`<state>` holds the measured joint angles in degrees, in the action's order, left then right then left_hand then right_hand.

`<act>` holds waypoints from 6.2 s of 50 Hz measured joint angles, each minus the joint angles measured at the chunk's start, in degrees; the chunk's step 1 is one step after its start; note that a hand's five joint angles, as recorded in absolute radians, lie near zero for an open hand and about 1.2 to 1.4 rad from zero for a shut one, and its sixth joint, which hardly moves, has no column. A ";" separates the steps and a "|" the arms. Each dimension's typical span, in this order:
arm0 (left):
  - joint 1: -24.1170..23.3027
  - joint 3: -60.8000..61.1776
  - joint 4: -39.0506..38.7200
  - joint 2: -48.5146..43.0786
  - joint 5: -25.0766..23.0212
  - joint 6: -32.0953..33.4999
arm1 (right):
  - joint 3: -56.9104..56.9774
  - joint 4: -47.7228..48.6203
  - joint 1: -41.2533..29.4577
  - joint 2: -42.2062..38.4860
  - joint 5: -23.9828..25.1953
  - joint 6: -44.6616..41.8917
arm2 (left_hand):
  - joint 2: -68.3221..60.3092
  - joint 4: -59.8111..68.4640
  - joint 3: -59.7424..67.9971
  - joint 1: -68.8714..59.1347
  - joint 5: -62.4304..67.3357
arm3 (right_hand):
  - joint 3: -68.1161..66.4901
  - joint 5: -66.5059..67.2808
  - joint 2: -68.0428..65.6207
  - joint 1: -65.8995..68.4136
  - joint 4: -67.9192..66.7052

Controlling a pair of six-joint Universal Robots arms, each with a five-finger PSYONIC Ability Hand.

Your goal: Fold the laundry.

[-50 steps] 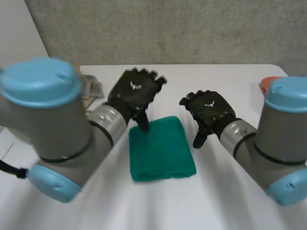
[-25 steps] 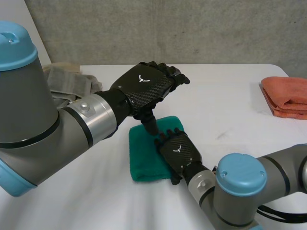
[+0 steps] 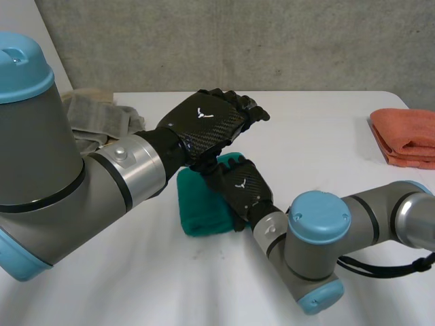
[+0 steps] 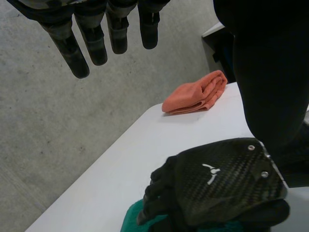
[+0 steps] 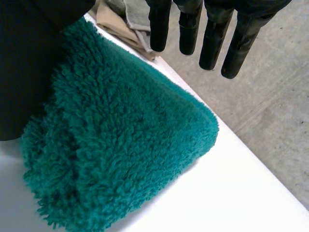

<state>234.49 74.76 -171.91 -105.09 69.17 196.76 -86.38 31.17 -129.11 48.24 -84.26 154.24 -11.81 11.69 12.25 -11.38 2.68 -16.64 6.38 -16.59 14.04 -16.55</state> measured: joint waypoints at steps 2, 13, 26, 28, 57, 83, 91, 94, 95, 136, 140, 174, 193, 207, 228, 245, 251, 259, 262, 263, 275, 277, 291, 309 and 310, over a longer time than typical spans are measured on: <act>0.01 0.02 0.00 0.04 0.00 -0.02 | 1.39 -0.07 -0.01 -0.66 0.27 0.03 | 0.00 0.00 -0.01 0.00 0.00 | -4.36 3.00 -4.22 4.05 -4.35; 0.08 0.04 0.00 0.15 -0.02 -0.06 | 8.72 -2.70 0.07 -5.69 5.30 0.08 | 0.00 0.00 0.00 0.00 0.00 | -49.19 46.35 -50.19 38.18 -50.33; 0.24 -0.02 0.00 0.29 -0.03 -0.10 | 10.93 -8.41 4.48 -2.88 7.34 0.16 | 0.00 0.00 0.00 0.00 0.00 | -49.93 47.05 -50.51 38.18 -51.42; 0.23 0.00 0.00 0.37 -0.02 -0.12 | 9.56 -8.24 6.50 -1.09 7.56 0.05 | 0.00 0.00 0.00 0.00 0.00 | -49.93 47.05 -50.52 38.18 -51.42; 0.62 0.01 -0.09 0.78 -0.04 -1.10 | 19.58 7.89 37.20 -1.31 28.03 4.25 | 0.00 0.00 0.00 0.00 0.00 | -49.93 47.06 -50.52 38.78 -51.45; 0.92 0.47 -0.18 0.75 0.16 -1.38 | 41.42 20.79 56.73 -23.35 33.47 22.48 | 0.00 0.00 0.00 0.00 0.00 | -50.27 47.06 -50.51 39.10 -51.48; 0.82 0.86 -0.43 0.31 0.23 -1.38 | 33.28 21.08 60.88 -24.37 39.46 20.14 | 0.00 0.00 0.00 0.00 0.00 | -50.87 47.80 -50.51 39.10 -51.50; 0.81 0.91 -0.44 0.14 0.25 -1.38 | 30.91 20.14 62.06 -22.99 40.22 19.34 | 0.00 0.00 0.00 0.00 0.00 | -50.87 48.20 -50.51 39.10 -51.57; 0.80 0.91 -0.44 0.12 0.25 -1.38 | 30.54 19.81 62.23 -22.62 40.26 19.23 | 0.00 0.00 0.00 0.00 0.00 | -50.16 48.03 -49.92 39.10 -50.98; 16.78 1.96 -18.94 0.57 12.45 -1.58 | -2.21 -1.18 32.30 27.84 19.01 6.11 | 0.04 0.00 0.00 0.18 0.00 | 4.34 -2.83 3.87 -2.36 3.11; 26.05 -0.13 -21.76 -6.23 12.86 0.50 | -8.74 -0.14 27.12 28.48 20.62 7.44 | 0.04 0.00 0.00 0.18 0.00 | 4.34 -2.85 3.87 -2.36 3.11; 38.90 -21.97 -31.15 -44.05 2.72 13.94 | -17.86 -0.99 23.81 23.03 18.75 -4.95 | -56.22 56.85 53.91 -46.52 51.12 | 4.34 -2.85 3.87 -2.36 3.11; 15.41 3.11 -36.53 -6.63 7.98 -15.89 | -15.52 -0.72 23.72 23.58 14.24 -4.77 | -56.69 57.09 55.32 -48.35 51.12 | 4.34 -2.85 3.87 -2.36 3.11; -3.78 4.47 -28.27 -13.85 8.28 -21.61 | -12.57 -1.40 24.78 23.79 6.93 -4.41 | -3.71 3.57 3.25 -3.41 1.89 | 4.34 -2.85 3.87 -2.36 3.11; 3.88 17.37 -23.33 -4.29 13.24 -1.10 | -1.76 -38.45 25.78 23.90 9.07 -6.53 | -5.06 4.90 4.28 -5.09 4.16 | 4.34 -2.85 3.87 -2.36 3.11; -5.87 -2.93 -23.35 -24.69 -1.29 10.96 | -10.87 -36.35 35.39 23.93 11.62 -30.60 | -7.34 7.29 6.53 -7.58 6.60 | 4.34 -2.85 3.87 -2.36 3.11; -6.47 -9.99 -22.14 -31.71 -7.13 16.75 | -13.08 -34.91 39.51 24.03 17.03 -36.15 | -10.36 10.56 9.93 -11.04 9.82 | 4.34 -2.85 3.87 -2.36 3.11; -6.24 -16.26 -17.47 -38.40 -9.26 20.11 | -13.90 -33.34 42.66 21.58 26.87 -37.17 | -24.03 24.03 23.26 -24.93 22.94 | 4.34 -2.85 3.87 -2.36 3.11; -6.13 -16.87 -16.71 -39.09 -8.96 20.92 | -13.72 -31.36 42.71 19.61 28.64 -36.42 | -29.72 29.43 29.21 -30.77 28.27 | 4.07 -2.75 3.70 -2.27 3.03; -6.10 -17.02 -16.56 -39.20 -8.72 21.38 | -13.66 -30.87 42.69 19.19 28.87 -36.22 | -29.72 29.43 29.21 -30.77 28.27 | 4.07 -2.75 3.70 -2.27 3.03; -6.11 -16.89 -17.39 -38.21 -1.44 24.02 | -9.66 -22.15 41.82 12.26 29.38 -31.06 | -56.49 56.84 55.74 -53.28 53.38 | -50.92 49.70 -50.78 42.40 -51.13; -6.09 -16.88 -17.57 -38.17 -0.56 24.02 | -8.49 -21.70 41.28 11.89 29.07 -30.60 | -56.49 56.84 55.74 -53.28 53.38 | -51.03 49.92 -50.78 42.40 -51.40; -2.10 -21.31 -25.69 -37.26 11.92 23.79 | 4.88 -21.27 32.46 11.25 18.73 -25.09 | -56.55 56.87 55.78 -53.28 53.39 | -51.03 49.92 -50.78 42.40 -51.41; -1.97 10.68 -21.22 -16.90 27.40 21.19 | 1.54 -22.53 29.06 13.66 14.88 -25.14 | -56.65 57.07 55.81 -53.28 53.38 | -51.03 49.92 -50.78 42.40 -51.44; -2.70 12.99 -20.88 -15.79 28.71 20.39 | 0.56 -22.57 29.07 14.06 14.91 -25.22 | -56.49 56.89 55.67 -52.91 53.23 | -51.03 49.93 -50.78 42.40 -51.43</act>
<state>231.78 87.76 -192.79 -120.87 97.87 217.15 -85.82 8.60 -100.04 62.30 -69.35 129.03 -68.30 68.58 67.92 -64.29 55.90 -67.67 56.30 -67.36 56.44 -67.98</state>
